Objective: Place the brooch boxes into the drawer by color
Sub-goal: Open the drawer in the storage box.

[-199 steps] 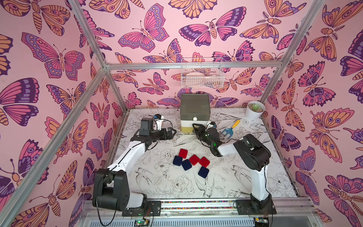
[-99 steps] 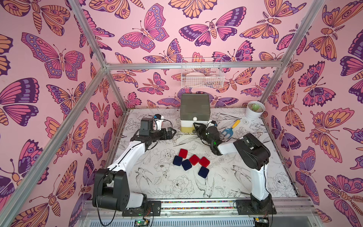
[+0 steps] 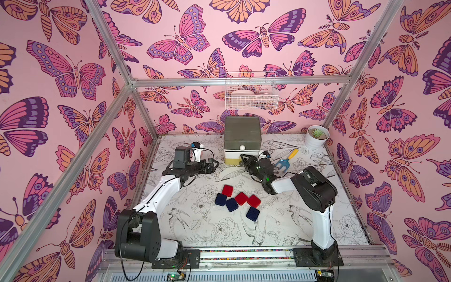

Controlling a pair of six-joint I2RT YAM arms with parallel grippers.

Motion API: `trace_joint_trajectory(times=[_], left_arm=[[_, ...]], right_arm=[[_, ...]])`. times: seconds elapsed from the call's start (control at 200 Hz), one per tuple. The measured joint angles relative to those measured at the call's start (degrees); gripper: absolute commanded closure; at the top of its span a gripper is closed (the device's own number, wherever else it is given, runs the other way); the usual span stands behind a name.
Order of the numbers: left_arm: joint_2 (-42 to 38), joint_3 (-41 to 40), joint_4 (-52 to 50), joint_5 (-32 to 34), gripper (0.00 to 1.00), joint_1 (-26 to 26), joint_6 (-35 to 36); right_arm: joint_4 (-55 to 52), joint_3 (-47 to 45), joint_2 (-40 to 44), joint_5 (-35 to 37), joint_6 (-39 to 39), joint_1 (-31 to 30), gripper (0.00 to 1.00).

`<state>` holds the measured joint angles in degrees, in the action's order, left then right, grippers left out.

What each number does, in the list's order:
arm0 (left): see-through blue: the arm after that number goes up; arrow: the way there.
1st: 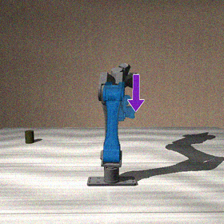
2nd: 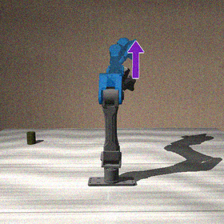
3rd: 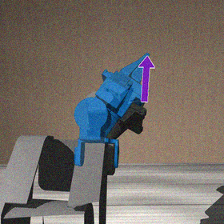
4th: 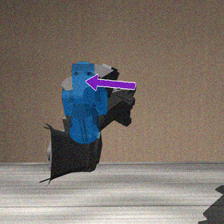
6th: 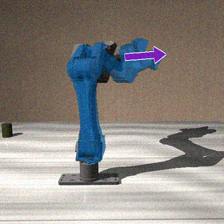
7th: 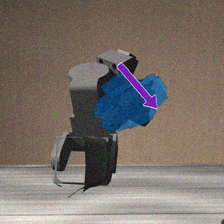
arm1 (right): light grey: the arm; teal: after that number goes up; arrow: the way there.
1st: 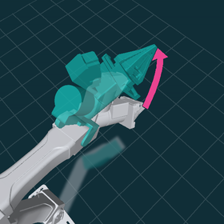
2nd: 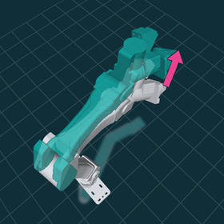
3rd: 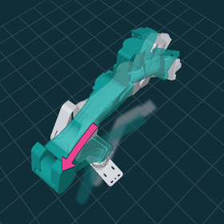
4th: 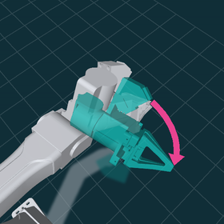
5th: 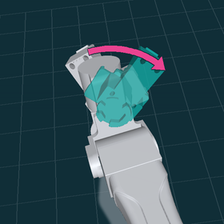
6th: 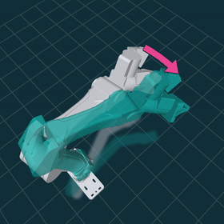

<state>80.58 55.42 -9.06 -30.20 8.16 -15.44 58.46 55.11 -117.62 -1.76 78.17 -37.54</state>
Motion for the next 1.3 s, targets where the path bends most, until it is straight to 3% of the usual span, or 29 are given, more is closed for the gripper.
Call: trace_joint_trajectory(times=[0.556, 1.117, 1.302], left_arm=[[-1.9, -0.8, 0.0, 0.0, 0.00, 0.0, 0.0], [-2.1, -0.9, 0.0, 0.0, 0.00, 0.0, -0.1], [-2.1, -0.9, 0.0, -0.1, 0.00, 0.0, -0.2]], right_arm=[[-5.3, -11.7, 12.3, 0.7, 5.4, -5.1, 0.65], [-11.7, -13.6, 17.6, 1.2, 8.8, -7.5, 0.63], [-12.7, -13.6, 18.2, -0.2, 9.8, -7.8, 0.38]])
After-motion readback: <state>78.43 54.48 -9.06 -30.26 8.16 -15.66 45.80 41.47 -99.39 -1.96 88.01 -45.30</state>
